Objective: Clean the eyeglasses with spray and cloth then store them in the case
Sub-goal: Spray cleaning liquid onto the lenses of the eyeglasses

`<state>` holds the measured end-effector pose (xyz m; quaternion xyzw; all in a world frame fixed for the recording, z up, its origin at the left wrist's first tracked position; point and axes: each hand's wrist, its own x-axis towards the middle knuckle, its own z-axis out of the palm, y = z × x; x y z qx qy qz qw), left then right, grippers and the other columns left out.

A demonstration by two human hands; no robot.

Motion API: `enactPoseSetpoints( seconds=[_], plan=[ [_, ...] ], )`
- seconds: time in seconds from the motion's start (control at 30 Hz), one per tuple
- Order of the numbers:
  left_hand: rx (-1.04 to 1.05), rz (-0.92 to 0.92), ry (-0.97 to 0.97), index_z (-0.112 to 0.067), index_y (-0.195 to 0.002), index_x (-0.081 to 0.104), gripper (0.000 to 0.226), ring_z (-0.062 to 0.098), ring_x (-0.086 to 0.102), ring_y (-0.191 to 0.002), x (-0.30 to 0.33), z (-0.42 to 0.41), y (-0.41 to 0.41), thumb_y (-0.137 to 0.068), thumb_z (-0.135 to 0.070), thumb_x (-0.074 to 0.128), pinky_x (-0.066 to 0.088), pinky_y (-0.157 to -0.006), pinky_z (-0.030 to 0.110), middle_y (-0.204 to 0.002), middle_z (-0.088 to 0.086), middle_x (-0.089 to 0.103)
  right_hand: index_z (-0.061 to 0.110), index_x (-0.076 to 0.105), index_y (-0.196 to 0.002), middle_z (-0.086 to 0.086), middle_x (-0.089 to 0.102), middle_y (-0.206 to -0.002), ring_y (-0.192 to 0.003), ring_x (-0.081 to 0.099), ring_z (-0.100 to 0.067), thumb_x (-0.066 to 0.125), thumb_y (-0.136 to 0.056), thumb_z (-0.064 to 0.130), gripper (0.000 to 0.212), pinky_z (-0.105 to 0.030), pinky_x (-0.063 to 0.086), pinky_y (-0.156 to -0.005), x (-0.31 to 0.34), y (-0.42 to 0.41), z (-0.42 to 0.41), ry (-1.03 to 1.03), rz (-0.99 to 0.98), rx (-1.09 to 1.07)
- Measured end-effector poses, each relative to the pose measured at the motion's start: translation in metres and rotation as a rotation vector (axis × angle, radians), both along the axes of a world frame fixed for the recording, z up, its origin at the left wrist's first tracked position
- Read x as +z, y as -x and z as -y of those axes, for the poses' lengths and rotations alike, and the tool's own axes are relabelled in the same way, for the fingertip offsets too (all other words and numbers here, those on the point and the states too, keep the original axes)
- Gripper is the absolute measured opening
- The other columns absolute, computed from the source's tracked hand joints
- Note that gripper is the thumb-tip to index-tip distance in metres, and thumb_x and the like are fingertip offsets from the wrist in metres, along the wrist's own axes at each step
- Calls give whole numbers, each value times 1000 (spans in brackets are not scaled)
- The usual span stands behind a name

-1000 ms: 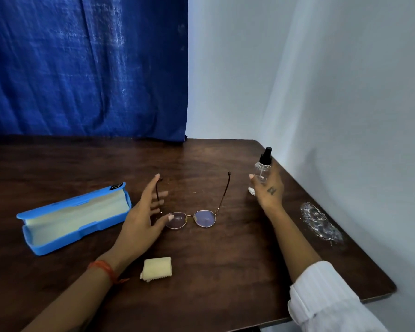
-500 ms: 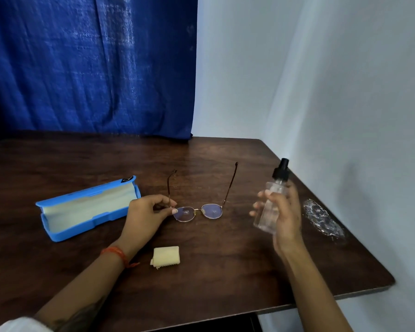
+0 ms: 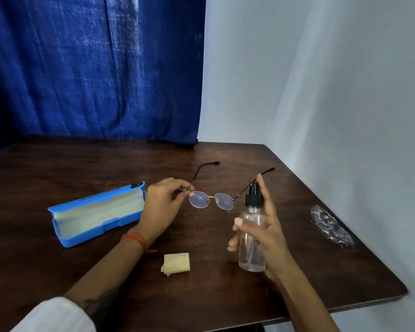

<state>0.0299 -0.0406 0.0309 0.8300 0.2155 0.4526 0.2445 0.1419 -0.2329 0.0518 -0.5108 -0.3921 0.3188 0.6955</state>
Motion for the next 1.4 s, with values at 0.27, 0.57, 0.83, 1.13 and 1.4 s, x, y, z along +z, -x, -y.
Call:
enactPoseSetpoints(
  seconds=[0.27, 0.57, 0.83, 1.13, 1.4],
  plan=[
    [-30, 94, -60, -10, -82, 71, 8, 8, 61, -73, -8, -6, 4, -76, -5, 72, 49, -67, 17, -79, 2, 69, 59, 18, -136, 13, 58, -68, -60, 57, -7, 63, -75, 22, 85, -26, 53, -66, -5, 10, -25, 181, 911, -553],
    [-24, 173, -92, -8, -76, 70, 3, 6, 57, -73, -1, 0, 2, -75, -8, 72, 43, -65, 9, -76, -7, 61, 49, 24, -138, 3, 58, -80, -67, 57, -21, 61, -76, 17, 79, -29, 41, -58, -13, 21, -49, 373, 1101, -636],
    [-32, 179, -112, -9, -77, 69, 5, -10, 54, -75, -1, 3, 3, -75, -6, 72, 41, -67, 5, -77, -9, 60, 44, 29, -138, 0, 61, -84, -69, 60, -23, 61, -76, 15, 76, -33, 46, -60, -16, 21, -54, 362, 1071, -674],
    [-37, 204, -85, -8, -75, 69, 5, 7, 59, -72, -1, 1, 4, -74, -5, 74, 44, -65, 10, -76, -6, 63, 47, 26, -139, 2, 59, -78, -68, 58, -21, 67, -77, 20, 79, -27, 40, -61, -15, 10, -36, 317, 929, -829],
    [-36, 209, -83, -7, -76, 70, 5, 8, 59, -72, 0, 1, 5, -74, -5, 73, 44, -65, 10, -75, -2, 65, 42, 31, -140, 5, 51, -81, -76, 61, -28, 62, -81, 20, 70, -27, 35, -64, -14, -2, -30, 448, 965, -811]
  ],
)
